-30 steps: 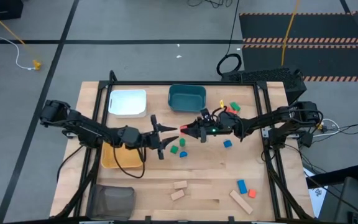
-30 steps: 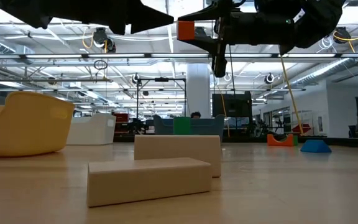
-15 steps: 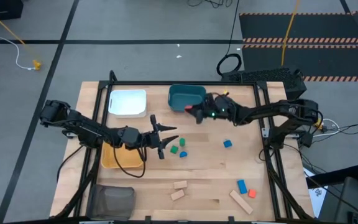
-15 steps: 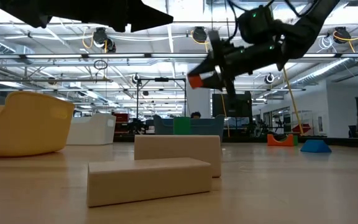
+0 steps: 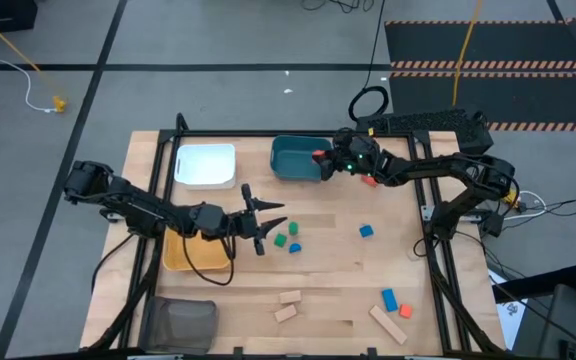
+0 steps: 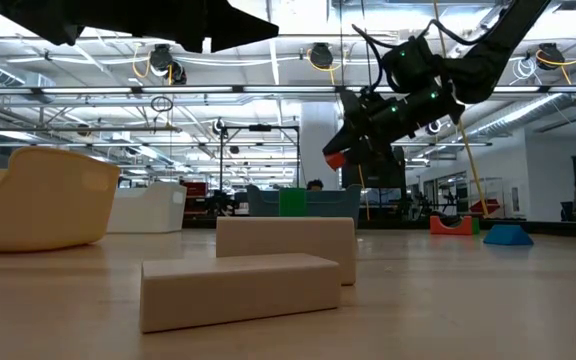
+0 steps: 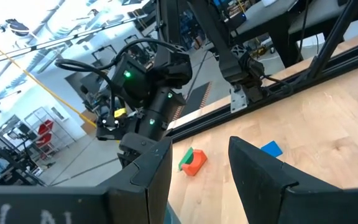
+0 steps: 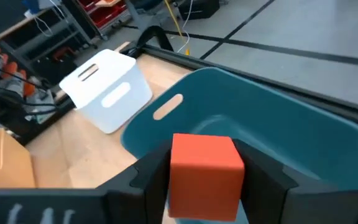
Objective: Sort & place blocks by color
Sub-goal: Put the middle orange wooden block into the blue bin, then put the top right blue wooden block into the white bin
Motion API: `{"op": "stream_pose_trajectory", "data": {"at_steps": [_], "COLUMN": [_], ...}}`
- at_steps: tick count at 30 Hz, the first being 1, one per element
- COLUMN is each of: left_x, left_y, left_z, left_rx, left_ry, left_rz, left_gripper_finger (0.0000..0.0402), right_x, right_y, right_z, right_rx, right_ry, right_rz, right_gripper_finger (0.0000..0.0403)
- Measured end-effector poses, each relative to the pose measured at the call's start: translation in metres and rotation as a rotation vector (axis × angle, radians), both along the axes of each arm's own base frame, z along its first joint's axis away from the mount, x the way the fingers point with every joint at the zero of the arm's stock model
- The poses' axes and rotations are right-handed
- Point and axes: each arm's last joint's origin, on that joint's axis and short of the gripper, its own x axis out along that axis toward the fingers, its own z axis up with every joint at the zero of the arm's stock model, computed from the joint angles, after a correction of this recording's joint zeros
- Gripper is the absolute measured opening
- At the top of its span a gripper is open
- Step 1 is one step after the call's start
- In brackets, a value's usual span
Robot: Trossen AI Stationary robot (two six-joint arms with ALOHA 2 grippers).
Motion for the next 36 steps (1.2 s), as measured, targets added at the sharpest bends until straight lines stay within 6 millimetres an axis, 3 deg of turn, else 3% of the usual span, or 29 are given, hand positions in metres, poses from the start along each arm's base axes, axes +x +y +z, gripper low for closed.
{"op": "stream_pose_trajectory", "data": {"at_steps": [11,17,23,30,36], "left_x": [0.0,0.0,0.0,0.0,0.0], "left_y": [0.0,0.0,0.0,0.0,0.0], "left_z": [0.0,-0.001,-0.002,-0.003,-0.006], "left_rx": [-0.018,-0.055,-0.06,-0.102,-0.159], "left_ry": [-0.004,-0.002,0.003,0.009,0.017], "left_rz": [-0.001,0.005,0.008,0.009,0.012], "left_gripper_finger": [0.0161,0.0161,0.0161,0.0161,0.0161], "right_x": [-0.001,-0.012,-0.026,-0.041,-0.054], "right_y": [0.001,0.016,0.055,0.114,0.148], "right_z": [0.001,0.026,0.042,0.028,0.013], "right_rx": [0.006,0.13,0.219,0.344,0.214], "right_ry": [0.004,-0.075,0.026,0.326,0.53], "right_rz": [0.039,0.248,0.371,0.559,0.789], "right_gripper_finger": [0.0201,0.02,0.0192,0.0192,0.0192]}}
